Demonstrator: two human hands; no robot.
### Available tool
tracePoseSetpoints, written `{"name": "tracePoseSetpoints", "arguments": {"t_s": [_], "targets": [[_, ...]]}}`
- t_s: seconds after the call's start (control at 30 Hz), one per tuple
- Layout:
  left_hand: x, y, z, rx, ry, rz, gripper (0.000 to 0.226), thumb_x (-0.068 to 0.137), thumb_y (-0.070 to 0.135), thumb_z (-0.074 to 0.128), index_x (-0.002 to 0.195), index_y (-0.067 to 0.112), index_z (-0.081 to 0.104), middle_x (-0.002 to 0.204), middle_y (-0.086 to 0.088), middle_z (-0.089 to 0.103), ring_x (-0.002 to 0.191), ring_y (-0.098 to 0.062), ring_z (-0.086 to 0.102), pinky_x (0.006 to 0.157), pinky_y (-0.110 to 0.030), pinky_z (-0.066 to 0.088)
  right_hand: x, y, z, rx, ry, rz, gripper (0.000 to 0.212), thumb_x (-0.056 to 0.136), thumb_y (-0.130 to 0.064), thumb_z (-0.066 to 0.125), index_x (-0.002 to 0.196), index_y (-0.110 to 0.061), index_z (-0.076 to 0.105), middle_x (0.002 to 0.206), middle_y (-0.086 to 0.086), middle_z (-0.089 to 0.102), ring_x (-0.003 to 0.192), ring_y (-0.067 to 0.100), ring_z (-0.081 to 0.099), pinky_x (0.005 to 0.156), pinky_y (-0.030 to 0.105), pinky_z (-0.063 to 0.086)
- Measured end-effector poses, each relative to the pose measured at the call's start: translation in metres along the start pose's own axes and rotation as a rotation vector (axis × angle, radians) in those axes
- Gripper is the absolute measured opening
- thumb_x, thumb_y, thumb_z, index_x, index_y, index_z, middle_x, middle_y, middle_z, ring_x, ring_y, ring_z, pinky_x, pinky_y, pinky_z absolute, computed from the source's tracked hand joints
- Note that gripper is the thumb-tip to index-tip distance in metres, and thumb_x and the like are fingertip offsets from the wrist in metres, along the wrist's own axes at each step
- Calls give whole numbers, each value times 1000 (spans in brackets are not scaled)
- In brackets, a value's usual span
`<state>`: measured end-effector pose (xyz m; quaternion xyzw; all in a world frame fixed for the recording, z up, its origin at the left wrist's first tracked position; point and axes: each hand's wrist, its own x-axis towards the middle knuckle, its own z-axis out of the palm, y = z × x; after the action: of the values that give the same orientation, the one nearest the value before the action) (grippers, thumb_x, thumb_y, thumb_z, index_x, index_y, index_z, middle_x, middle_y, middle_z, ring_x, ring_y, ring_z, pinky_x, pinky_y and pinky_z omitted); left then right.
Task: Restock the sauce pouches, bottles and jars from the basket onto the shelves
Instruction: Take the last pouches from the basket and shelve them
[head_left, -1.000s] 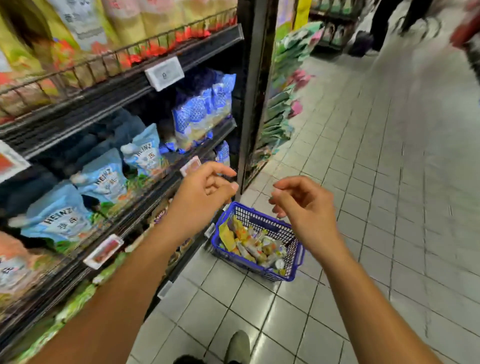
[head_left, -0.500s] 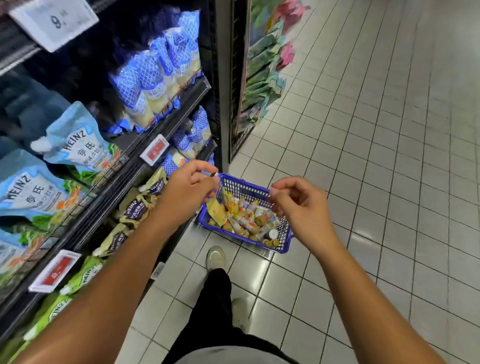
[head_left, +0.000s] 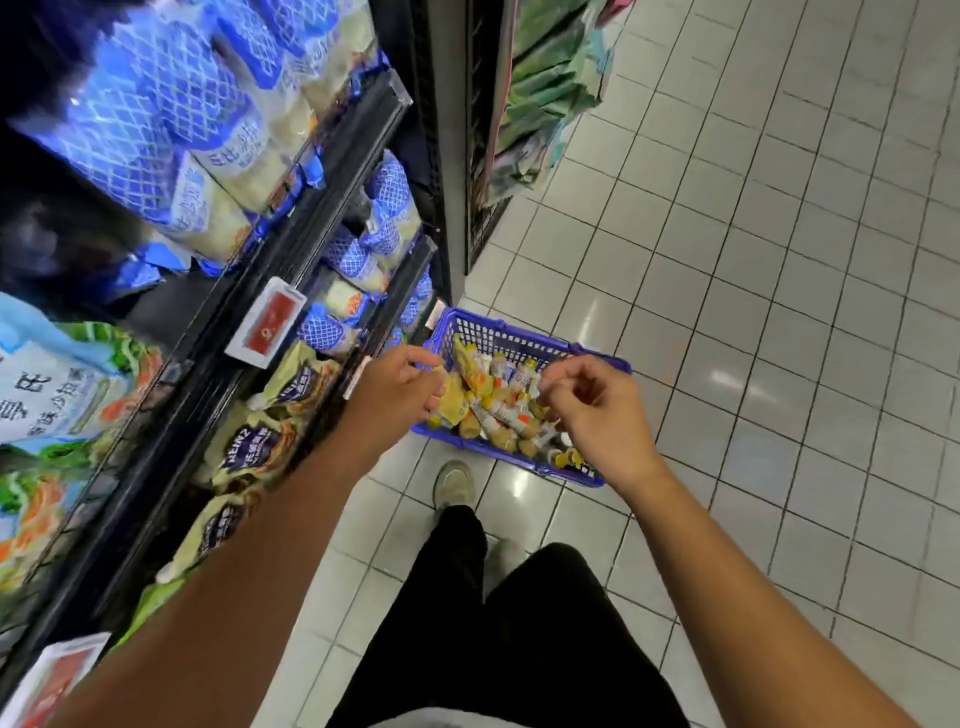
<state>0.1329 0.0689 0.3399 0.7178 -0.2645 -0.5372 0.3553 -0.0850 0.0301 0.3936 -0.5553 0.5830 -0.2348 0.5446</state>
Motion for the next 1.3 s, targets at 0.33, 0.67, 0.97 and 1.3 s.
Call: {"name": "tracePoseSetpoints", "arguments": {"t_s": [0.33,0.67,0.97,1.3], "targets": [[94,-119,37,-18,58,-318,21,95,0,54,83,17,56,45,6,57,36,-4,49,37,-13,37,99,137,40,-117,-116,272,7,93,5,58,93,9,64,84,21,64,68,24,57,66,34,50],[195,-239,82,-195,74,-551,9,101,6,48,96,12,52,75,-6,50,60,-14,53,62,-27,47,204,279,72,-353,-293,306,7,93,-6,61,87,-8,64,84,19,69,69,22,60,74,46,56],[297,-326,120,-488,234,-775,56,98,22,56,149,10,34,152,-13,35,135,-28,43,97,-32,42,273,399,123,-556,-355,324,11,91,-26,66,96,-17,63,88,7,66,80,24,61,65,31,49],[363,-388,133,-369,483,-829,79,78,31,83,144,14,43,144,-6,50,124,-28,52,99,-38,48,345,433,190,-676,-274,151,56,90,-41,66,133,-11,47,127,13,57,113,32,57,89,37,45]]}}
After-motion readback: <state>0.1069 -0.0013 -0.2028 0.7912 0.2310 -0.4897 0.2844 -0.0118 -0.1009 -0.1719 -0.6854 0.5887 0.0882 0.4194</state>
